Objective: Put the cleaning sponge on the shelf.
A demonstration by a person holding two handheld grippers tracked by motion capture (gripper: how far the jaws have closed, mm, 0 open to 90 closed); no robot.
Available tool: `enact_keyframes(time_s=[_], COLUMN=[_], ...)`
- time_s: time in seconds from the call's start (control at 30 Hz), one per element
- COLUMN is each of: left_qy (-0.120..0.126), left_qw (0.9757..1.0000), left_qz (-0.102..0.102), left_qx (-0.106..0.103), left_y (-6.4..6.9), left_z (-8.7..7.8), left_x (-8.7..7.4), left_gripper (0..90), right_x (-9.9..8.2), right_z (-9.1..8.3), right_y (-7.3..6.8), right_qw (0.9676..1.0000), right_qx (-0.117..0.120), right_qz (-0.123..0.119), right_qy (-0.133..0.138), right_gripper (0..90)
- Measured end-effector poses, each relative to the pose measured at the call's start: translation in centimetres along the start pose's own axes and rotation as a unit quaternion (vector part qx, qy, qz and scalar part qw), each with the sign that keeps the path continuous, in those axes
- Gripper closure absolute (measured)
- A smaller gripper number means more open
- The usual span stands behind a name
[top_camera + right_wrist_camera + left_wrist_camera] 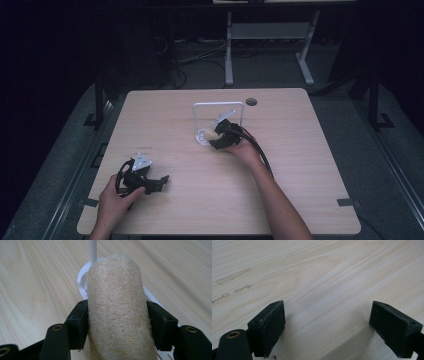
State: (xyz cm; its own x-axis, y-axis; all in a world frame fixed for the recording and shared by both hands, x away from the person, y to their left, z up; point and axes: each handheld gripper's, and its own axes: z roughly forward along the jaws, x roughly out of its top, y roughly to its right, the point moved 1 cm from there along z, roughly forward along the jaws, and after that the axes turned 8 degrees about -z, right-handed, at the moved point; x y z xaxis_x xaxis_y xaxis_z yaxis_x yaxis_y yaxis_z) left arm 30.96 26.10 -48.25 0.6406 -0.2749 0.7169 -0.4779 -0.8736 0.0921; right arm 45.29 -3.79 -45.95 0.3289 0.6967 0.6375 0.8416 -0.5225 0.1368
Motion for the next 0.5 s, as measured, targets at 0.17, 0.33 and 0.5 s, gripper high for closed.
enact_keyframes(time_s=[0.17, 0.33, 0.5], left_qy=[0.0, 0.0, 0.0], left_qw=[1.0, 1.0, 1.0], left_qz=[0.0, 0.0, 0.0], left_qx=[0.0, 0.0, 0.0], left_y=[0.0, 0.0, 0.0], left_z=[0.0, 0.0, 0.0], left_x=[0.0, 0.0, 0.0], left_gripper=[12.7, 12.7, 12.7], right_x=[-0.03, -0.12, -0.06], right_z=[0.28, 0.51, 0.33], right_y=[0.06, 0.08, 0.05], right_qw=[1.0, 1.0, 1.0], right_qx=[-0.002, -0.004, -0.001], right_qz=[-0.003, -0.003, 0.001], right_qy=[-0.004, -0.007, 0.0], right_gripper=[38.9, 37.5, 35.2])
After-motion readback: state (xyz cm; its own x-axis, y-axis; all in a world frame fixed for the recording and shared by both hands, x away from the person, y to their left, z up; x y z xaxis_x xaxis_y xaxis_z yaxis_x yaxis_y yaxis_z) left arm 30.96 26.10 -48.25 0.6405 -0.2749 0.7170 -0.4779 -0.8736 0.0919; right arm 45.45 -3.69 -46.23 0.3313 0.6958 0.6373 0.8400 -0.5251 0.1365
